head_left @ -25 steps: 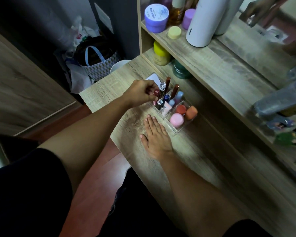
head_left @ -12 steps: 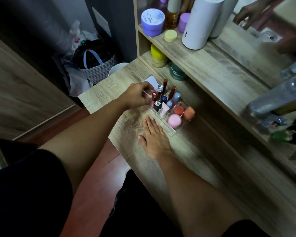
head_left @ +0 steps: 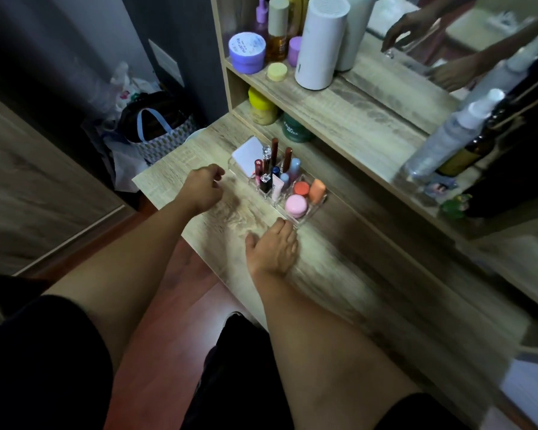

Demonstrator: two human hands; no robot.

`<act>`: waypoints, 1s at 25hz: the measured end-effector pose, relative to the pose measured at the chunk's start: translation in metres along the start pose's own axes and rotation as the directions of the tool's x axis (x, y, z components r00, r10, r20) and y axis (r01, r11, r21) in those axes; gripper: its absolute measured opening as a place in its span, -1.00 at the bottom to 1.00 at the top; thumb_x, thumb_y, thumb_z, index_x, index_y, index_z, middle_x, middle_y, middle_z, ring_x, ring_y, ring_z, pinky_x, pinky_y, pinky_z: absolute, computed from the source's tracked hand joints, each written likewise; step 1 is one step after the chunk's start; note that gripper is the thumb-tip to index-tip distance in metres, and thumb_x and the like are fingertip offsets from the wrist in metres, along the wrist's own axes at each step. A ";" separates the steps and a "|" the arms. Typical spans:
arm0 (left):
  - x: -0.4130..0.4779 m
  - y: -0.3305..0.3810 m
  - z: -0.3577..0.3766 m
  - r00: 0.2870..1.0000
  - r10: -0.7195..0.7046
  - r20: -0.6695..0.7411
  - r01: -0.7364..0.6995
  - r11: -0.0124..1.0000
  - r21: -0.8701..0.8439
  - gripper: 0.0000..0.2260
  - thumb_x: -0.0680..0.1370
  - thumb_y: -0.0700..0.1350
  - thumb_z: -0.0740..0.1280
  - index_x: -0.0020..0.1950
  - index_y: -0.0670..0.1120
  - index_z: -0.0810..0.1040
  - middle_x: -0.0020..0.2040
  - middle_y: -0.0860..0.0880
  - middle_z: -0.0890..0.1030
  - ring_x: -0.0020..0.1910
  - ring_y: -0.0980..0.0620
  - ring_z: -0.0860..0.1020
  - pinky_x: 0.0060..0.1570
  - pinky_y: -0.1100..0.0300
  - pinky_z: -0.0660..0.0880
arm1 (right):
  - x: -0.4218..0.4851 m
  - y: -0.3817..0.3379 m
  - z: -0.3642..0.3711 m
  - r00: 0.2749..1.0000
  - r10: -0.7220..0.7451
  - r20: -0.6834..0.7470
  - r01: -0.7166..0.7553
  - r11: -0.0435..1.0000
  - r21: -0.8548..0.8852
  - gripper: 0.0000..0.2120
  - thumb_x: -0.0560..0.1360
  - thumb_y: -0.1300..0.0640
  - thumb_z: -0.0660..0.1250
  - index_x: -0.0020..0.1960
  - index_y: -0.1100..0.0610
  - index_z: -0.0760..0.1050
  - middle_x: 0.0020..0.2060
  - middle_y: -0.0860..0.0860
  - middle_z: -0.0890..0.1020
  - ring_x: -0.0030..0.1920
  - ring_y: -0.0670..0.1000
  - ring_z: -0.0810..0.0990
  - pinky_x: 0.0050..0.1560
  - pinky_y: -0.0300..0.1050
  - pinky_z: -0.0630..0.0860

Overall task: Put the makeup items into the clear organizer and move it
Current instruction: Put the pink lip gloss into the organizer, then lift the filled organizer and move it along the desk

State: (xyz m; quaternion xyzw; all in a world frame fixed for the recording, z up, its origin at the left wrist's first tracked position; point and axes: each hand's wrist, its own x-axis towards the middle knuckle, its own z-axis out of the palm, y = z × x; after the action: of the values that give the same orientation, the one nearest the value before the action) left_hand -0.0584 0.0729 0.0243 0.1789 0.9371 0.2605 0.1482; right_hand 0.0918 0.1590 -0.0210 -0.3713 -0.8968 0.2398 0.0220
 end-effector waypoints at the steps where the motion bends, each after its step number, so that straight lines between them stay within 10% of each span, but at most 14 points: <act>1: 0.001 -0.002 0.000 1.000 -0.003 -0.001 0.003 1.000 0.015 -0.63 0.46 -0.31 0.23 0.28 -0.25 0.45 0.20 -0.25 0.57 0.12 -0.18 0.55 0.12 0.12 0.44 | 0.000 0.001 -0.001 0.998 0.063 -0.017 -0.063 0.998 0.031 -0.34 0.40 -0.04 0.34 0.35 0.26 0.21 0.34 0.20 0.37 0.33 0.16 0.33 0.36 0.01 0.26; 9: 0.038 -0.009 0.003 0.986 -0.059 0.157 0.057 0.998 0.018 -0.37 0.44 -0.32 0.27 0.49 -0.22 0.14 0.47 -0.25 0.28 0.44 -0.21 0.28 0.42 -0.01 0.27 | 0.029 0.012 -0.009 0.961 0.272 -0.040 -0.261 0.948 0.181 0.04 0.34 -0.06 0.45 0.49 0.28 -0.16 0.52 0.22 -0.02 0.53 0.14 0.00 0.50 -0.07 0.03; 16: 0.064 -0.010 0.010 0.956 -0.038 0.290 0.079 0.988 -0.131 -0.36 0.25 -0.19 0.16 0.37 -0.04 0.30 0.18 -0.23 0.55 0.11 -0.24 0.51 -0.06 0.08 0.45 | 0.049 0.017 -0.002 0.932 0.361 -0.039 -0.330 0.888 0.319 0.14 0.26 0.00 0.55 0.48 0.28 -0.19 0.51 0.24 0.06 0.50 0.17 0.09 0.51 -0.02 0.12; 25: 0.090 -0.021 0.026 0.948 -0.002 0.318 0.140 0.900 -0.412 -0.49 0.37 -0.41 0.26 0.32 -0.18 0.39 0.23 -0.28 0.54 0.17 -0.21 0.53 0.21 -0.12 0.45 | 0.052 0.024 0.001 0.937 0.340 -0.078 -0.273 0.855 0.441 -0.19 0.42 0.12 0.44 0.50 0.15 0.03 0.30 0.20 0.49 0.23 0.20 0.51 0.14 -0.04 0.45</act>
State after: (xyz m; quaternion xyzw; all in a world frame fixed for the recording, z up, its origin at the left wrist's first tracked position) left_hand -0.1347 0.1048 -0.0247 0.1459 0.8276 0.4235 0.3383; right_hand 0.0698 0.2087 -0.0400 -0.5130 -0.7479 0.3999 0.1324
